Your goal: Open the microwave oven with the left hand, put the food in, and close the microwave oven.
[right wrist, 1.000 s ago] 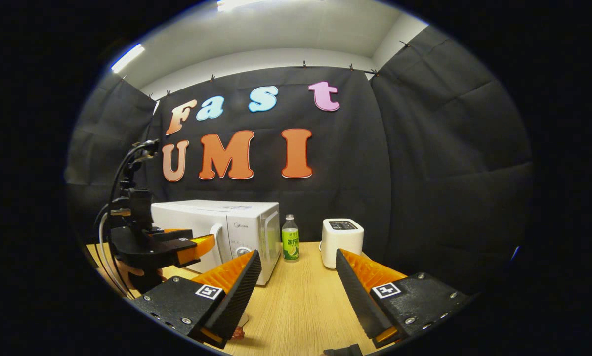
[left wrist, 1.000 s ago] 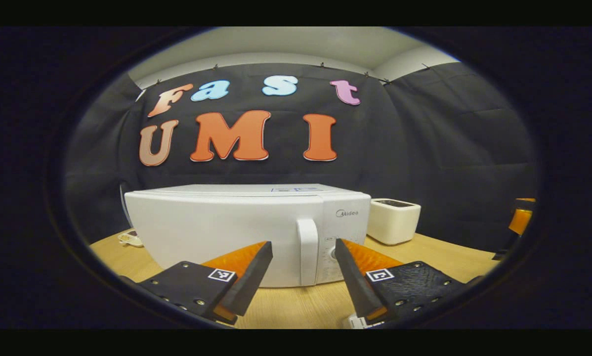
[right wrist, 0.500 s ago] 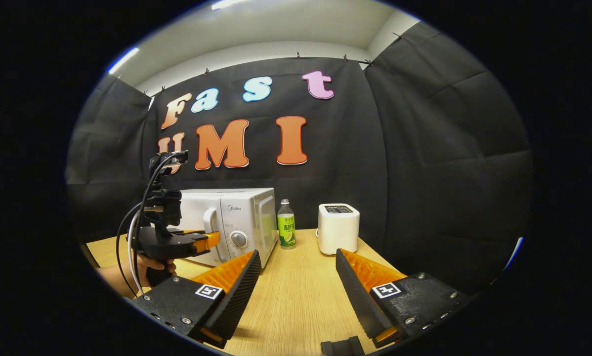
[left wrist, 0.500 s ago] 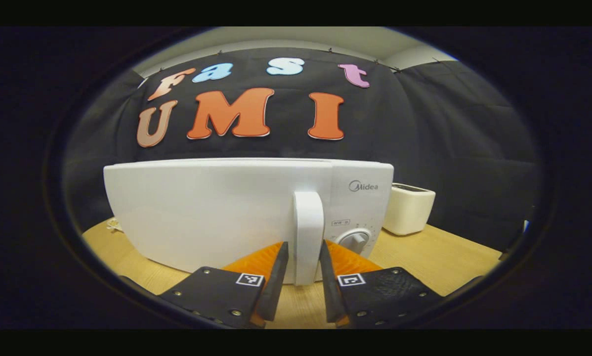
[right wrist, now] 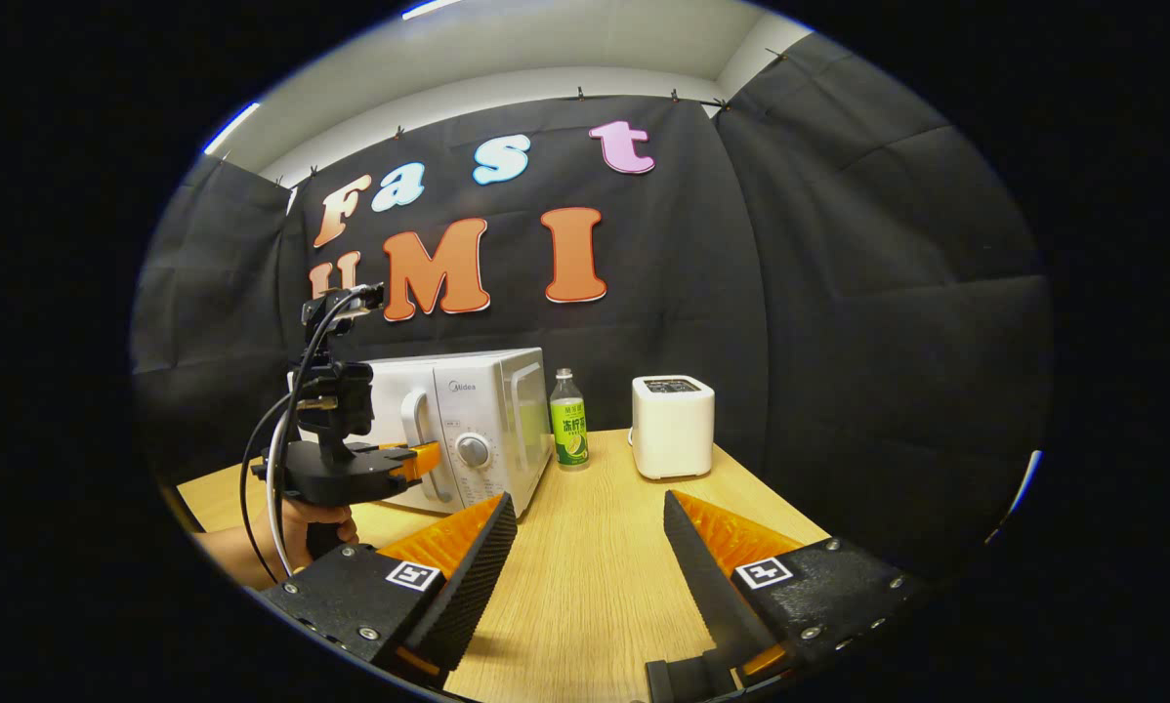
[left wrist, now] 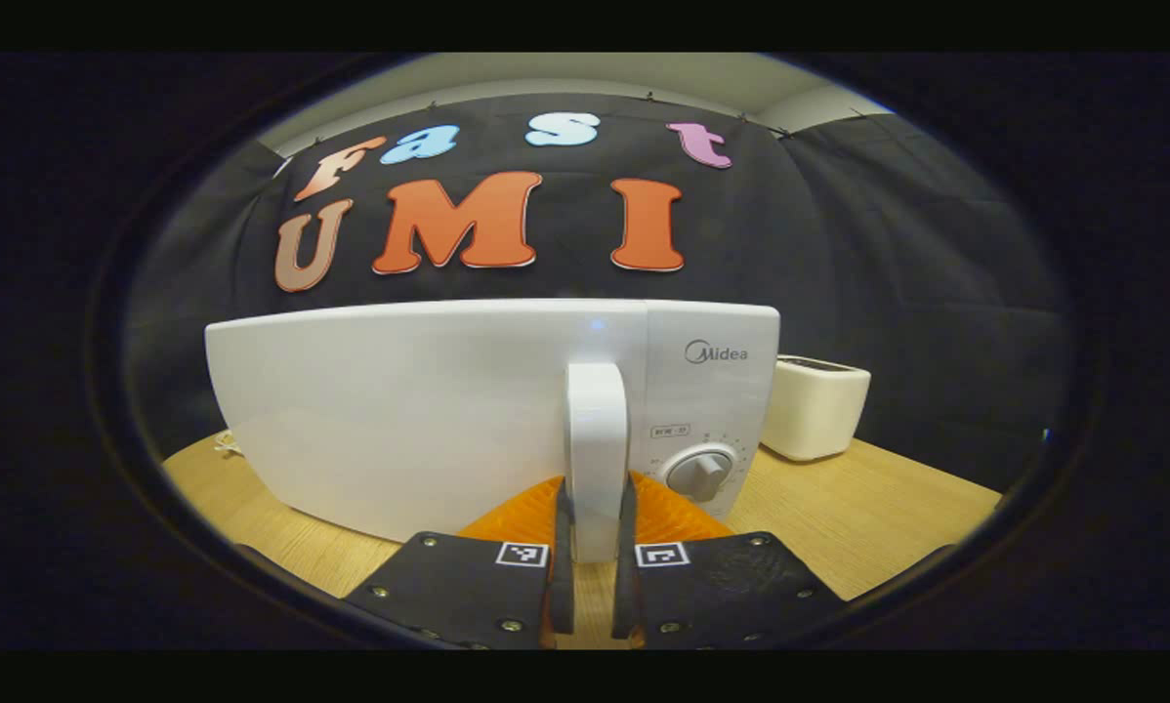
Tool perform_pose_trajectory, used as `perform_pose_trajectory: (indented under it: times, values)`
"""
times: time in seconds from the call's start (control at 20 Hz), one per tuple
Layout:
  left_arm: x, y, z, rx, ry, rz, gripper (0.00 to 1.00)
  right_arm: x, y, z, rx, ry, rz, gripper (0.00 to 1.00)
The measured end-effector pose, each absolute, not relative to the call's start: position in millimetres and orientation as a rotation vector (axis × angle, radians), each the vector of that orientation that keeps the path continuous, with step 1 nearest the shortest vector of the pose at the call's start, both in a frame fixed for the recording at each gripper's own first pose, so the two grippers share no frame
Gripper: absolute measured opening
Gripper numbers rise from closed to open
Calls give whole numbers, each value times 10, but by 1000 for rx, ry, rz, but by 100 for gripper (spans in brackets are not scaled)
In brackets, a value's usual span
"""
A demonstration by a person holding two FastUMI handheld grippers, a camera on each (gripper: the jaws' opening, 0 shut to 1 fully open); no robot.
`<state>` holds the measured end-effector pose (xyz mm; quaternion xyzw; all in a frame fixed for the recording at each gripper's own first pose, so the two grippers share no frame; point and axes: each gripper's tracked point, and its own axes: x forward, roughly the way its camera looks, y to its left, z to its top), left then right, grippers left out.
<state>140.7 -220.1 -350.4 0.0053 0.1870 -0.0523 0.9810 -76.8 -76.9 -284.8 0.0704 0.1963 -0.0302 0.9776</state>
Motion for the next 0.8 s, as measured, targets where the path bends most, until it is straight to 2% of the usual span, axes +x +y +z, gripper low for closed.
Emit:
perform_pose_trajectory:
  times: [0.05,0.1,0.15,0.35,0.45,0.55,0.75,0.8]
  values:
    - [1404,-2198,-3499,12,377,-102,17,-788,-769,-2846,136,396,-62,94]
    - [1404,-2194,-3508,15,379,-96,12,-807,-774,-2845,135,397,-64,94]
    - [1390,-2186,-3505,12,377,-89,17,-826,-767,-2848,139,400,-63,94]
    - [1202,-2187,-3442,27,343,-79,15,-863,-777,-2927,150,419,-68,94]
    - [1070,-2157,-3412,18,339,-89,11,-886,-734,-2971,160,433,-63,94]
    - [947,-2128,-3385,12,337,-113,19,-907,-678,-2997,161,441,-57,94]
    - [614,-2010,-3277,14,325,-156,11,-950,-577,-3027,147,455,-44,94]
    - [524,-1967,-3249,14,321,-163,15,-960,-544,-3034,148,460,-42,94]
